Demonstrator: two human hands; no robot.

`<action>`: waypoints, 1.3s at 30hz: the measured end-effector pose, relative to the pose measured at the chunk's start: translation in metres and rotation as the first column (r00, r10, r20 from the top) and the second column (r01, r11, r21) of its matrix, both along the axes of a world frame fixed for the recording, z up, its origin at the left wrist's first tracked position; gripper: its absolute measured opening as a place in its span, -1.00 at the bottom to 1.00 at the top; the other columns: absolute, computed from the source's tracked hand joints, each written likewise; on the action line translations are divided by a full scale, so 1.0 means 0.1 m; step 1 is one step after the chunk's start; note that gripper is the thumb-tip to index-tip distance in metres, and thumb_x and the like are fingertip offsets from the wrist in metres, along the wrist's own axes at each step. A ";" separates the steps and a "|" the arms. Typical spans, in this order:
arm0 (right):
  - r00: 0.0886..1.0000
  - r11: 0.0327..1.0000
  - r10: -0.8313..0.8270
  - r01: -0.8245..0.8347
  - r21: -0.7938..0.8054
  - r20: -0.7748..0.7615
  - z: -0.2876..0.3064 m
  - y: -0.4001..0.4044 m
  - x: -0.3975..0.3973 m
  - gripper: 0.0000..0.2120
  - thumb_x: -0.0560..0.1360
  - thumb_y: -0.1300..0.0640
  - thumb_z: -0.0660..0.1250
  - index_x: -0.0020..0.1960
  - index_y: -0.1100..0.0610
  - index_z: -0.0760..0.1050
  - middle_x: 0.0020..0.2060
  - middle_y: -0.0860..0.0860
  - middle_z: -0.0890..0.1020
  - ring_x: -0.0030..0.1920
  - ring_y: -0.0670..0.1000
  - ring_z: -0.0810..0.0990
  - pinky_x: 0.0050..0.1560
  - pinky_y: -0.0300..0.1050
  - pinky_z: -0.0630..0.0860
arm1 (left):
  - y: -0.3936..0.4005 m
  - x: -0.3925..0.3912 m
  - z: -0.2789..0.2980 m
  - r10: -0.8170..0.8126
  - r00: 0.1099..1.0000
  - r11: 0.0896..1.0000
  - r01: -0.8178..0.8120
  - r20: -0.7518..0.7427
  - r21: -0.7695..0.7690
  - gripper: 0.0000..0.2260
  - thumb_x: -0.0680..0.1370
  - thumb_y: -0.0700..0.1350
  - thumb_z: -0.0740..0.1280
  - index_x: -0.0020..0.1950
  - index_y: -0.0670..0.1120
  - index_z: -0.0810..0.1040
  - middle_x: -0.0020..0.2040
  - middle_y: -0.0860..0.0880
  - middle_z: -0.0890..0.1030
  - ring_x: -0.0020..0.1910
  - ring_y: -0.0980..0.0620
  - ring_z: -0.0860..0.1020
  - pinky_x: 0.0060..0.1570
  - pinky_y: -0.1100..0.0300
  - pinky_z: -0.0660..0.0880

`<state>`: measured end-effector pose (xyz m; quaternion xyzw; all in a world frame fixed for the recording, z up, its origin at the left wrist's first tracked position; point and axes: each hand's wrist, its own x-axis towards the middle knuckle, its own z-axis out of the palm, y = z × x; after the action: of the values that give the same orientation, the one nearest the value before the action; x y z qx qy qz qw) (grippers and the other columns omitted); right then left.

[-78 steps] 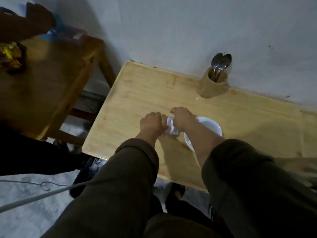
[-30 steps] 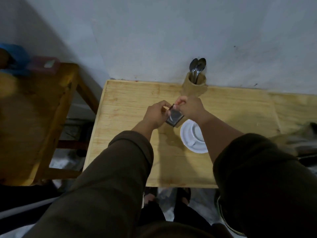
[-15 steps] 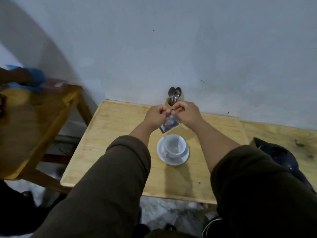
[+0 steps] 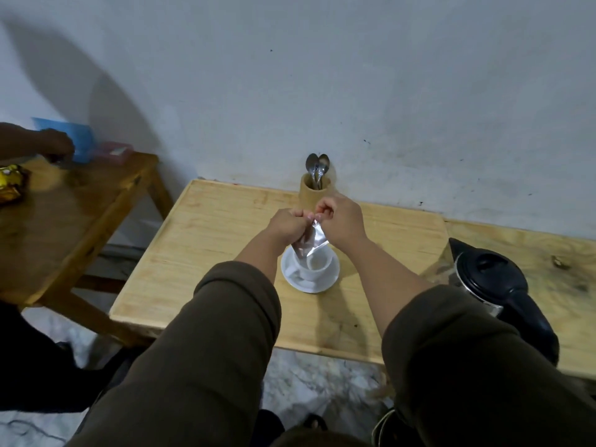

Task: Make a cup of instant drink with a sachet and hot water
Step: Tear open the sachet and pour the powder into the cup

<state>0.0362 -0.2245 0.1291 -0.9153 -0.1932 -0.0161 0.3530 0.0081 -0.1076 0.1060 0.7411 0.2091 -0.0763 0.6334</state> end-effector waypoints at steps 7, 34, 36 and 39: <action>0.995 0.994 0.096 -0.094 -0.058 0.034 -0.11 -0.06 -0.11 -0.95 0.44 0.32 0.35 -0.16 0.23 0.60 -0.20 -0.02 0.46 0.05 0.12 0.47 -0.08 -0.18 0.31 | -0.11 -0.11 -0.04 0.054 0.994 0.995 -0.061 -0.090 -0.076 -0.68 0.55 -0.31 0.17 -0.38 -0.12 0.47 -0.59 -0.05 0.48 -0.58 -0.02 0.43 -0.50 0.20 0.46; 0.974 0.978 0.201 -0.207 -0.039 -0.108 -0.47 -0.40 -0.32 -0.91 0.41 0.38 0.29 -0.24 0.37 0.55 0.15 0.11 0.60 0.00 0.07 0.61 -0.15 -0.40 0.40 | -0.07 -0.02 -0.40 0.197 0.939 0.892 -0.052 -0.283 0.449 -0.75 0.57 -0.05 0.31 0.13 -0.16 0.63 0.03 -0.15 0.68 0.12 -0.11 0.62 0.08 0.14 0.55; 0.979 0.984 0.166 -0.172 -0.041 -0.122 -0.52 -0.38 -0.33 -0.90 0.39 0.39 0.28 -0.25 0.39 0.55 0.09 0.13 0.64 0.03 0.08 0.62 -0.06 -0.19 0.51 | -0.08 0.00 -0.36 0.203 0.934 0.876 -0.039 -0.294 0.481 -0.71 0.54 0.01 0.33 -0.15 -0.23 0.59 -0.21 -0.09 0.63 -0.02 -0.07 0.61 -0.11 0.22 0.46; 0.974 0.995 0.079 -0.089 -0.038 -0.212 -0.58 -0.34 -0.34 -0.91 0.40 0.37 0.28 -0.18 0.33 0.57 -0.19 0.13 0.67 -0.17 0.09 0.59 -0.02 -0.01 0.58 | -0.11 0.06 -0.33 0.209 0.942 0.825 -0.027 -0.261 0.565 -0.62 0.55 -0.02 0.29 -0.40 -0.14 0.33 -0.20 -0.06 0.61 -0.04 -0.06 0.59 -0.16 0.25 0.37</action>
<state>0.0022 -0.2581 0.0710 -0.9110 -0.1936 0.1003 0.3500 0.0137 -0.1181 0.0728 0.8563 0.3655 -0.0886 0.3539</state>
